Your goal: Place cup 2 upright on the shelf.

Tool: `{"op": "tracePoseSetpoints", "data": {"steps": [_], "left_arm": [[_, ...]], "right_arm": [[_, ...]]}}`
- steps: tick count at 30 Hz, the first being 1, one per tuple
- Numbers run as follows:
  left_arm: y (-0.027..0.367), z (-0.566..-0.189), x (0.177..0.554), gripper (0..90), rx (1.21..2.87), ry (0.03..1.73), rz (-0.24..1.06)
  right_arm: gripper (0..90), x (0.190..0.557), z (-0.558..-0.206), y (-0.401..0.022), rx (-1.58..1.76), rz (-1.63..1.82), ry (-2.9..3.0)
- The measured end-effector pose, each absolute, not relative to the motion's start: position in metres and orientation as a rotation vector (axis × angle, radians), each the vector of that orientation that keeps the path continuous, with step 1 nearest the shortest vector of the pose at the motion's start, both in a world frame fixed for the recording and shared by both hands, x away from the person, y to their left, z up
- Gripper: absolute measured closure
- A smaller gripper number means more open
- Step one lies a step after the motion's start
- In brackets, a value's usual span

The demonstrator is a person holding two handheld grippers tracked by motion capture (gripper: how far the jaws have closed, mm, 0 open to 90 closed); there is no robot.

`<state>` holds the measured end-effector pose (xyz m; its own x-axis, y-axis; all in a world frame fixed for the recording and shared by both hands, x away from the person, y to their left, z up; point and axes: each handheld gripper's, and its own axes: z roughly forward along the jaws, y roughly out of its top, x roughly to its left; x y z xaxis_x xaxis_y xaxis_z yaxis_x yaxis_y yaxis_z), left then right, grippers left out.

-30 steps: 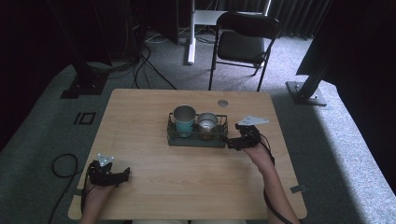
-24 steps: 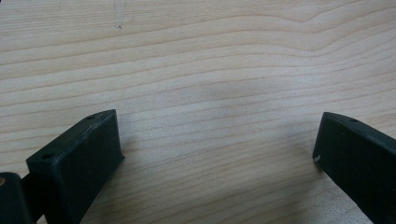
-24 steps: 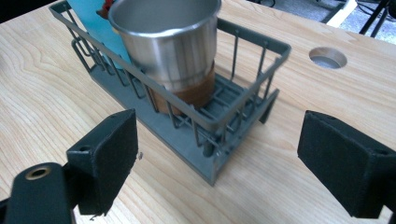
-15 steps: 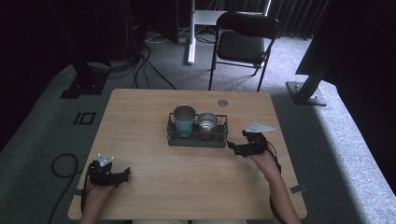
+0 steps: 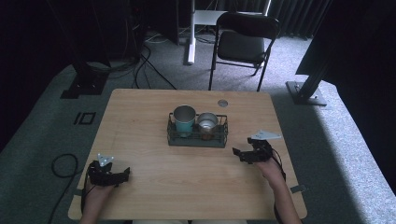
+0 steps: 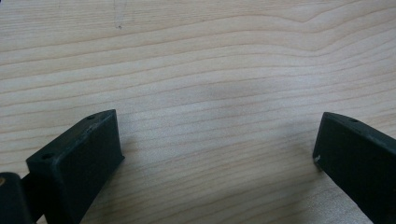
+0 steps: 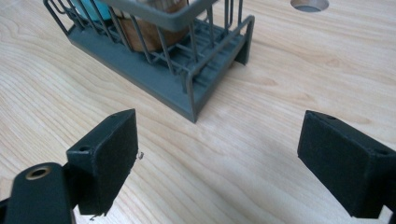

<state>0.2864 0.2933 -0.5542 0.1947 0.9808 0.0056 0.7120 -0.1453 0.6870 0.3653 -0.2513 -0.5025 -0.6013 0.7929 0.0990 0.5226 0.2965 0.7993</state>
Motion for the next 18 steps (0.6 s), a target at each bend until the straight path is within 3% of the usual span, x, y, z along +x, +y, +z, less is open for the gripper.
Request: {"op": "tracePoseSetpoints", "data": {"steps": [18], "left_arm": [[0.293, -0.554, 0.286, 1.6, 1.924, 1.576, 0.633]], "right_arm": [[12.1, 0.345, -0.524, -0.272, 1.251, 1.139, 2.239]]}}
